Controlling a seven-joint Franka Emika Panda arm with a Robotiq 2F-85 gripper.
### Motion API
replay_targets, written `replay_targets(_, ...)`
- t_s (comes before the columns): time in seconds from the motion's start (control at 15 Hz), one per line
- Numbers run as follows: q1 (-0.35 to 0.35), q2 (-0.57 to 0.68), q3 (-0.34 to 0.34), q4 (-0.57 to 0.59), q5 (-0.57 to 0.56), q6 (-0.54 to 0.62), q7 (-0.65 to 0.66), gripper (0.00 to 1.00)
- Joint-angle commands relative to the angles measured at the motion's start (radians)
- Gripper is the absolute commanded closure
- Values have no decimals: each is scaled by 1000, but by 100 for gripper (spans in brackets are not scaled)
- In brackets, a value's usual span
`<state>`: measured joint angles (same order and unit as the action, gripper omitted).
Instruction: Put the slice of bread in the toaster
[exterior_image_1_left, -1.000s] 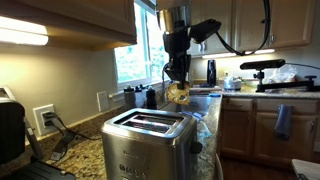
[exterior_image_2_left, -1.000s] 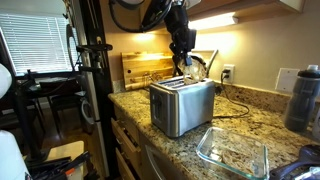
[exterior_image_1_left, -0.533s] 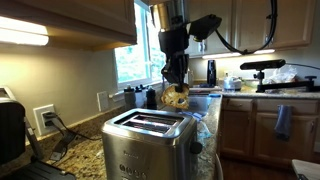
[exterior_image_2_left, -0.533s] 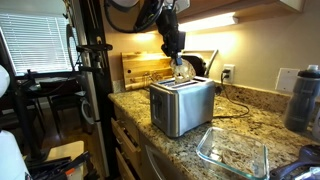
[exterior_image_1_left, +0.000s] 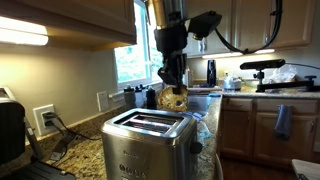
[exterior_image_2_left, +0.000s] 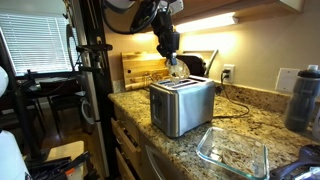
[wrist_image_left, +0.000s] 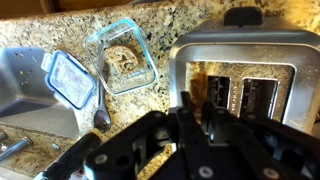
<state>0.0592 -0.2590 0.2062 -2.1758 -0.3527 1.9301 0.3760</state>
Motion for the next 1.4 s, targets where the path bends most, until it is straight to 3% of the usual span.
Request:
replay_targets(0.0,16,-43,-2,-20,24,-32,10,93)
replay_targets(1.33,14,22,-10,20,38,-7,-10,93)
